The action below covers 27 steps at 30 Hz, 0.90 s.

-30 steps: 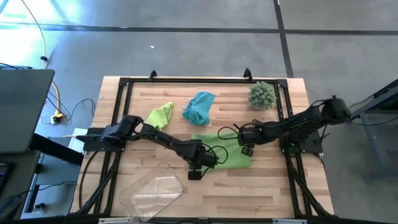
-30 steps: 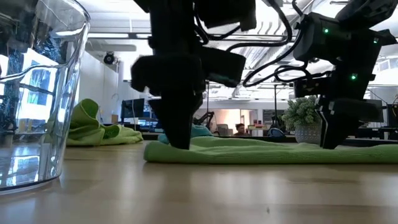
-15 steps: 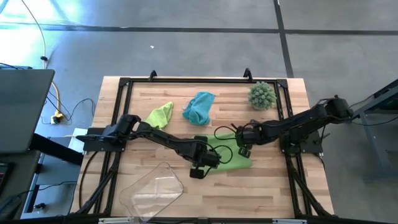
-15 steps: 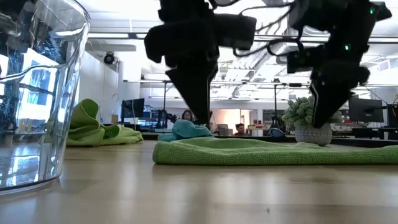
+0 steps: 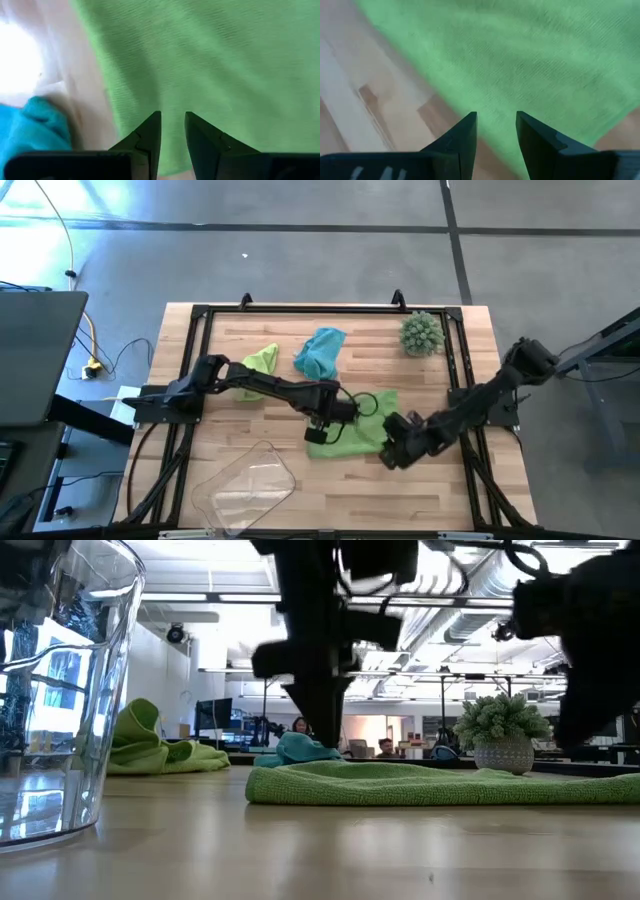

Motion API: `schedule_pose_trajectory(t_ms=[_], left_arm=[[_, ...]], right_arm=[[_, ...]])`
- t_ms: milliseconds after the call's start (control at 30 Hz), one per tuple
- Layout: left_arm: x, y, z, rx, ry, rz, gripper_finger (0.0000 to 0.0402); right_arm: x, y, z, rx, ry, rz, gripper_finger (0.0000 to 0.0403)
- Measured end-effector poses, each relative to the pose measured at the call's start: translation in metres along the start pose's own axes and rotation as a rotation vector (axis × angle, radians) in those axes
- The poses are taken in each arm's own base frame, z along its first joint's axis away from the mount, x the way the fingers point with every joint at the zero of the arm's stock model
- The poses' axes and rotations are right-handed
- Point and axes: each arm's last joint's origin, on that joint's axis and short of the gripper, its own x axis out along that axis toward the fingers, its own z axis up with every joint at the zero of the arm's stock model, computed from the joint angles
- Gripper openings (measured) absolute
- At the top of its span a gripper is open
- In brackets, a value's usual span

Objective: Roll microfiber towels into tight, uniform cylinder then place into a basket
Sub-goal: Roll the green microfiber cloth

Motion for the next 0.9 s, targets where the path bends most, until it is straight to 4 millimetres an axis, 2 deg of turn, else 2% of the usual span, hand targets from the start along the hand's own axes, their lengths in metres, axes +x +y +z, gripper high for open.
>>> schedule_pose_trajectory(t_ms=[200,400,667,800,900], left_arm=[[0.023,0.012,-0.019,-0.039,0.093,-0.023,0.0076],[0.034,0.004,-0.03,-0.082,0.125,-0.115,0.0076],[0.027,-0.028,-0.023,-0.184,0.085,-0.243,0.0076],[0.022,-0.045,-0.014,-0.277,0.032,-0.308,0.0076],[0.017,-0.055,-0.005,-0.265,-0.027,-0.353,0.0076]], right_arm=[[0.016,0.001,-0.022,0.025,-0.011,-0.101,0.0129],[0.026,-0.007,-0.025,-0.007,0.01,-0.208,0.0129],[0.026,-0.027,-0.013,-0.179,0.016,-0.393,0.0129],[0.029,-0.035,0.0,-0.282,0.0,-0.464,0.0129],[0.032,-0.042,0.012,-0.338,-0.029,-0.518,0.0129]])
